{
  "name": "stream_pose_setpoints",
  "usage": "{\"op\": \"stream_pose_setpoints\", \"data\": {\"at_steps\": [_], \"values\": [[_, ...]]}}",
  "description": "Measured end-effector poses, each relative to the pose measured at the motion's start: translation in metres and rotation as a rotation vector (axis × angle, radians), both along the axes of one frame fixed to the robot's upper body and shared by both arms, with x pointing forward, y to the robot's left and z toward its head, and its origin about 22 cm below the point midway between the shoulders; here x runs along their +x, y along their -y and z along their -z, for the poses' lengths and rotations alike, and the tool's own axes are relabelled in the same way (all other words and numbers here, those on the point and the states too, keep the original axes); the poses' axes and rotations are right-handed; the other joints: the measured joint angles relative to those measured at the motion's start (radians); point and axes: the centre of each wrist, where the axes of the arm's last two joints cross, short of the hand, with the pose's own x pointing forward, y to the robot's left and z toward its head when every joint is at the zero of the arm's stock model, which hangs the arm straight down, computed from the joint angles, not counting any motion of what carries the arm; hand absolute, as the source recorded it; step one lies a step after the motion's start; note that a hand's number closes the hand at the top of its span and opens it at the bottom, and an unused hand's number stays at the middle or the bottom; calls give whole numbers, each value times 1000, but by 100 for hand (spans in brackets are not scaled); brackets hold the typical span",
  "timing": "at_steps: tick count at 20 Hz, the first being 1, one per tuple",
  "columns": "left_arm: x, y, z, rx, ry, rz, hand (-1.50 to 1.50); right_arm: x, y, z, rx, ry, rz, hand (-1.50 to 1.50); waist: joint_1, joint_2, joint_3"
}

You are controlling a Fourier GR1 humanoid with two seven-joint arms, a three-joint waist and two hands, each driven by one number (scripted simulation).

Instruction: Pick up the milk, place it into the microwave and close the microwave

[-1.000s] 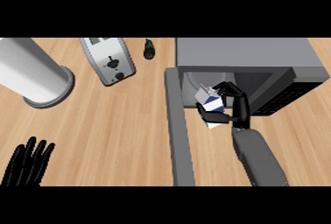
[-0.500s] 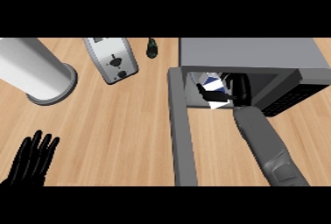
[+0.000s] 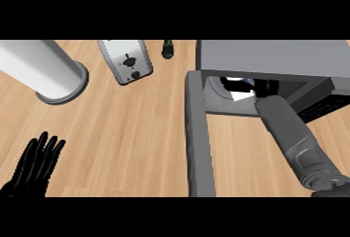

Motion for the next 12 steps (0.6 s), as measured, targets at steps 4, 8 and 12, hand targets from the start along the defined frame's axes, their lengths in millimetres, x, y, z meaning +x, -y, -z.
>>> {"op": "stream_pose_setpoints", "data": {"at_steps": [4,8,12], "values": [[5,-1,-2,49,-6,-3,-150,6,7,-9,-38,35,95,-150,14,8,1],[11,2,0,80,-6,4,-150,7,15,-11,-106,34,128,-150,25,15,1],[14,4,-1,98,-1,17,-150,8,14,-13,-152,23,141,-150,38,19,1]]}}
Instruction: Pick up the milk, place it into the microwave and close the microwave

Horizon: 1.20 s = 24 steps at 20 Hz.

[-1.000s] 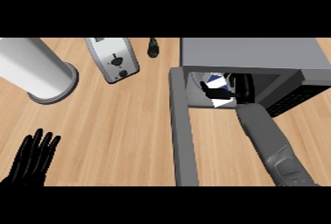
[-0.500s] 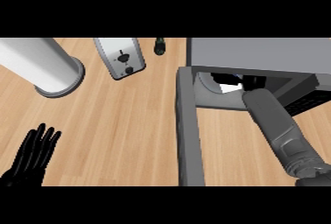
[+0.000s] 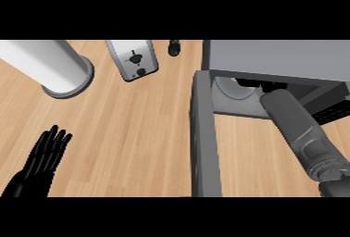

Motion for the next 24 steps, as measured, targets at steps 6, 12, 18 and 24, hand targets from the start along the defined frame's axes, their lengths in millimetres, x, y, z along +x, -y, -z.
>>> {"op": "stream_pose_setpoints", "data": {"at_steps": [6,12,18,24], "values": [[4,3,3,0,2,11,-150,0,-2,1,-5,-34,-58,-150,7,3,1],[6,9,5,-15,7,35,-150,-2,-6,6,84,-49,-163,-150,-2,1,2],[5,17,8,-34,8,62,-150,-9,-8,18,192,-28,-230,-150,-16,-6,2],[2,22,6,-30,17,79,-150,-22,-8,38,313,-23,-253,-150,-33,-15,1]]}}
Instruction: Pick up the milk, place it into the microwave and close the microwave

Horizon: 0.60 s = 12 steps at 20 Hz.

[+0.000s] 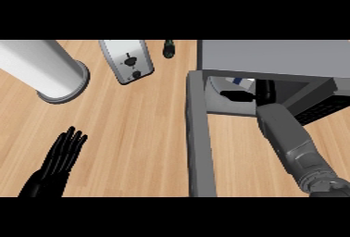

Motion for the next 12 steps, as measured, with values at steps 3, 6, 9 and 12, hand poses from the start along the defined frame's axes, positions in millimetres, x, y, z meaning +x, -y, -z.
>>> {"op": "stream_pose_setpoints", "data": {"at_steps": [3,6,9,12], "values": [[0,3,0,6,4,3,-150,-11,5,15,52,-14,-16,-150,-12,-5,-1],[-1,11,-4,4,4,12,-150,-22,11,29,94,-20,-24,-150,-22,-10,-1],[3,18,-2,4,-5,17,-150,-30,9,39,129,-13,-59,-150,-29,-16,-3],[6,19,1,1,-9,17,-150,-41,10,52,193,-15,-118,-150,-35,-22,-5]]}}
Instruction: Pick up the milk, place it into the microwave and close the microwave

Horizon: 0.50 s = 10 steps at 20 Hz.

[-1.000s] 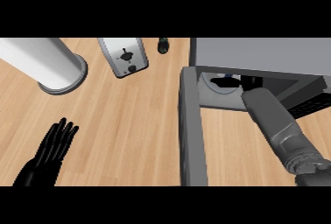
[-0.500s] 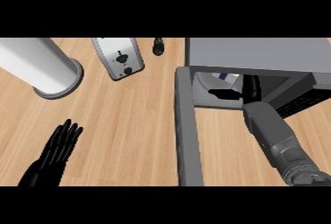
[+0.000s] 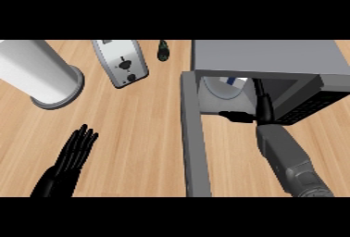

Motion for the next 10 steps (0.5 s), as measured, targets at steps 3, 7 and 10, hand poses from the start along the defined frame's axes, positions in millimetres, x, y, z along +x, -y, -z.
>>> {"op": "stream_pose_setpoints", "data": {"at_steps": [3,7,10], "values": [[2,1,0,3,-1,0,-150,-10,2,10,58,-7,-48,-150,-5,-6,-1],[1,1,-3,13,3,1,-150,-36,12,34,106,-33,-77,-150,-20,-11,0],[1,7,-10,8,1,12,-150,-49,12,45,164,-38,-91,-150,-31,-12,0]]}}
